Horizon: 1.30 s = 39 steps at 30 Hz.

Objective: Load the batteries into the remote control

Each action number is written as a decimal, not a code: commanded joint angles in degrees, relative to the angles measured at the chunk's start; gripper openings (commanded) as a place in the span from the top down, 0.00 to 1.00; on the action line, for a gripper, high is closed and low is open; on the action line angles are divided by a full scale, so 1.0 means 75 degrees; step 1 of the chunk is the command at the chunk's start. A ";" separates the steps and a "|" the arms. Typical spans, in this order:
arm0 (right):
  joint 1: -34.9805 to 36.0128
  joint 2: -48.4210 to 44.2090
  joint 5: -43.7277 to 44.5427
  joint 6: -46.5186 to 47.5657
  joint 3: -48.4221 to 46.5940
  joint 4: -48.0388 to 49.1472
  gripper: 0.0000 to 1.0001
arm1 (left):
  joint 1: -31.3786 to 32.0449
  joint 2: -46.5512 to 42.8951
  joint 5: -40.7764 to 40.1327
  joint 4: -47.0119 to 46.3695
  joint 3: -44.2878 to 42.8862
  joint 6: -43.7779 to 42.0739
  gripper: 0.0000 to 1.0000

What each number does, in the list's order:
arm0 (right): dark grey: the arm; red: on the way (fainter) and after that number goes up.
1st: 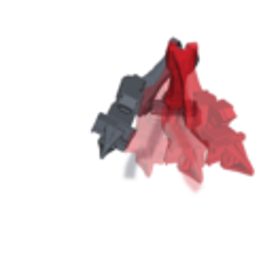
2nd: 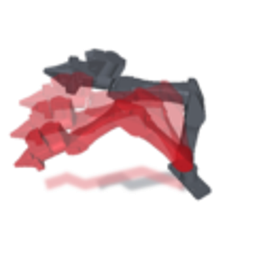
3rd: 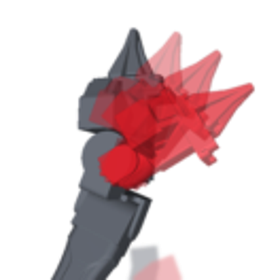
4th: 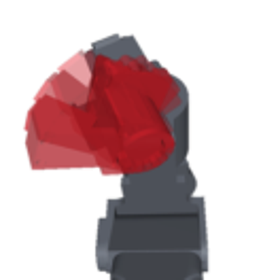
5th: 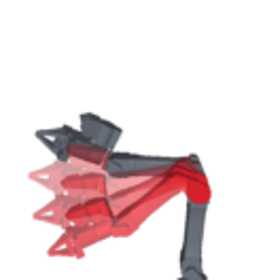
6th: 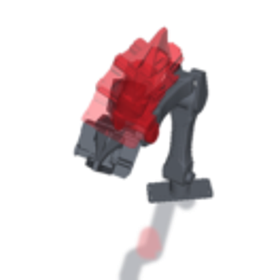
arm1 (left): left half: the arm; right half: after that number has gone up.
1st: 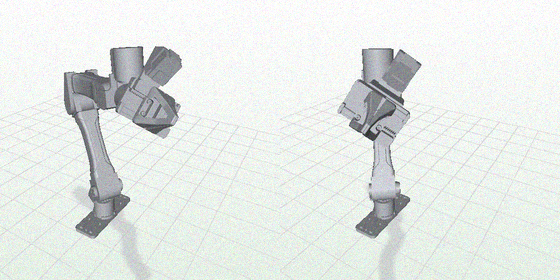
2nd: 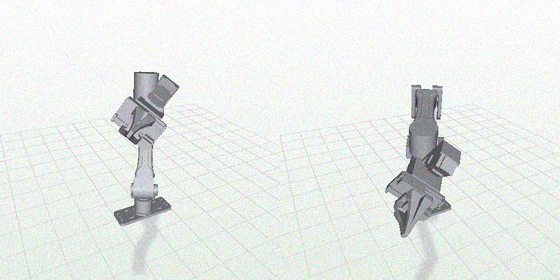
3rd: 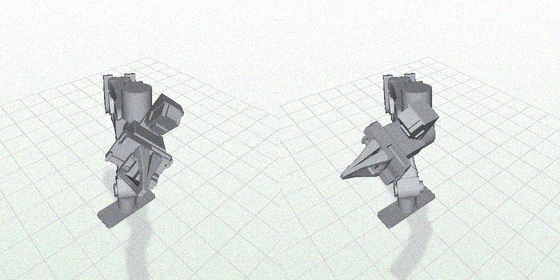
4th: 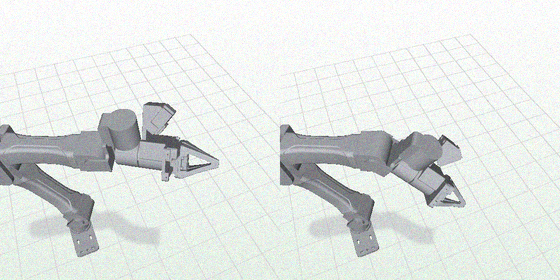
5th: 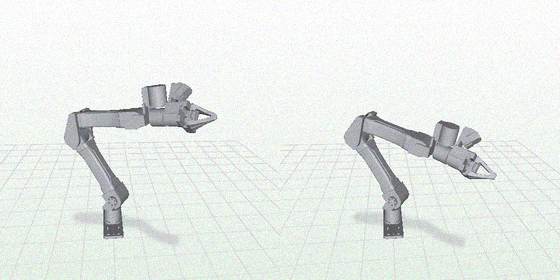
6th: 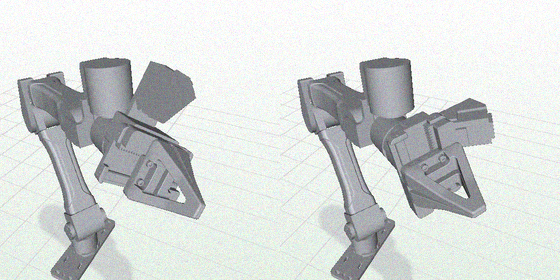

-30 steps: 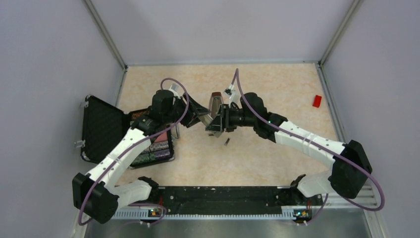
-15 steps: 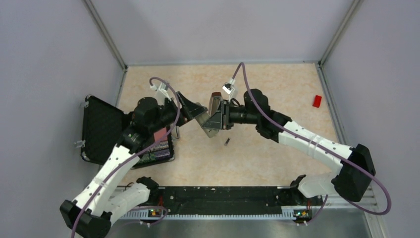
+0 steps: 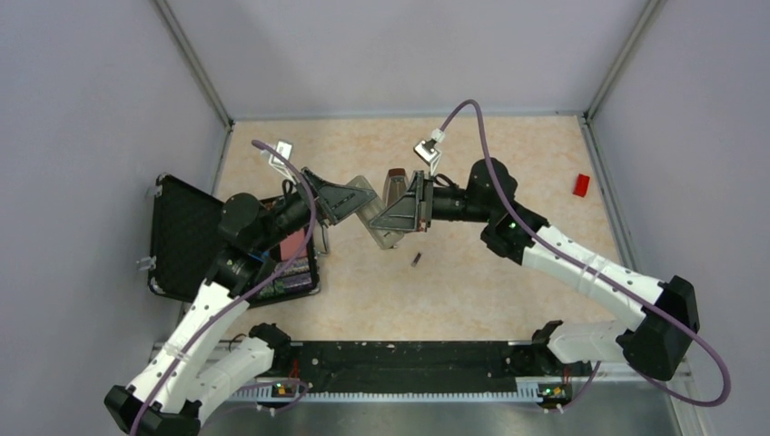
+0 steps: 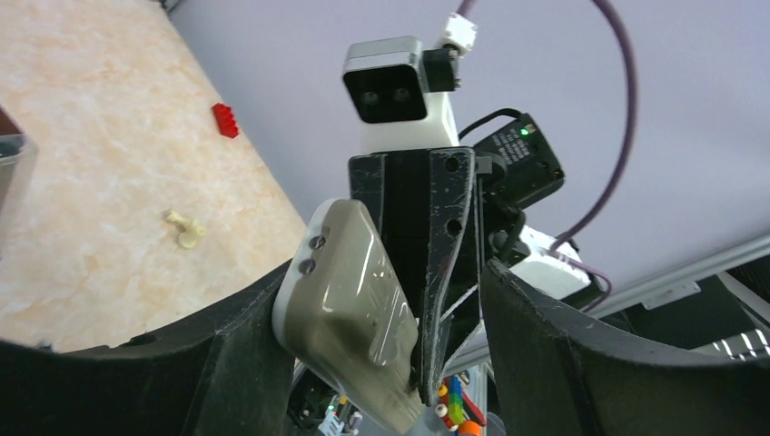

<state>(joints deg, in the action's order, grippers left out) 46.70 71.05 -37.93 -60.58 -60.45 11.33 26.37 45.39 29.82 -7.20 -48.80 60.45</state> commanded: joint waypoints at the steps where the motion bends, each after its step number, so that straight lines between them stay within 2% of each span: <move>1: 0.0020 -0.0189 -0.0524 -0.0794 -0.0122 0.0955 0.86 | 0.0040 0.0099 0.0453 -0.1421 -0.0178 0.0492 0.29; 4: 0.0015 -0.0180 -0.0624 -0.1015 -0.0029 0.1216 0.85 | 0.0041 0.0183 0.0534 -0.1598 -0.0157 0.0600 0.36; 8: 0.0011 -0.0167 -0.0658 -0.1093 -0.0009 0.1241 0.85 | 0.0045 0.0184 0.0608 -0.1556 -0.0157 0.0524 0.51; 10: 0.0015 -0.0148 -0.0644 -0.1096 -0.0020 0.1177 0.85 | 0.0040 0.0159 0.0604 -0.1446 -0.0174 0.0421 0.64; 12: 0.0008 -0.0134 -0.0560 -0.1068 -0.0021 0.0994 0.83 | 0.0045 0.0138 0.0614 -0.1330 -0.0185 0.0324 0.83; 14: 0.0012 -0.0159 -0.0383 -0.0970 -0.0022 0.0714 0.73 | 0.0043 0.0110 0.0595 -0.1179 -0.0200 0.0208 1.00; 17: 0.0013 -0.0343 0.0188 -0.0503 -0.0020 0.0004 0.51 | 0.0040 0.0042 0.0424 -0.0823 -0.0177 -0.0197 1.00; 20: 0.0015 -0.0725 0.1291 0.0156 -0.0064 -0.1069 0.28 | 0.0036 -0.0071 -0.0126 -0.0308 -0.0136 -0.0978 1.00; 22: 0.0013 -0.1083 0.2246 0.0397 0.0104 -0.1454 0.21 | 0.0046 -0.0107 -0.0566 -0.0150 -0.0075 -0.1564 1.00; 26: 0.0027 -0.1831 0.3823 0.0337 0.0689 -0.1790 0.19 | 0.0046 -0.0202 -0.1456 -0.0638 0.0470 -0.2210 1.00; 31: 0.0279 -0.2183 0.4665 -0.0140 0.1287 -0.1581 0.32 | 0.0046 -0.0209 -0.1988 -0.1479 0.1053 -0.2316 1.00; 36: 0.1168 -0.1842 0.5653 -0.0472 0.1431 -0.0851 0.41 | 0.0058 -0.0240 -0.2380 -0.1620 0.1259 -0.2210 1.00; 39: 0.1569 -0.1686 0.6438 -0.0900 0.1475 -0.0866 0.45 | 0.0062 -0.0295 -0.2526 -0.1600 0.1306 -0.2198 1.00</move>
<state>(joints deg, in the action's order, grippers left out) 54.98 56.97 0.45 -63.33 -49.78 1.28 26.63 44.36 14.04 -13.39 -39.20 44.82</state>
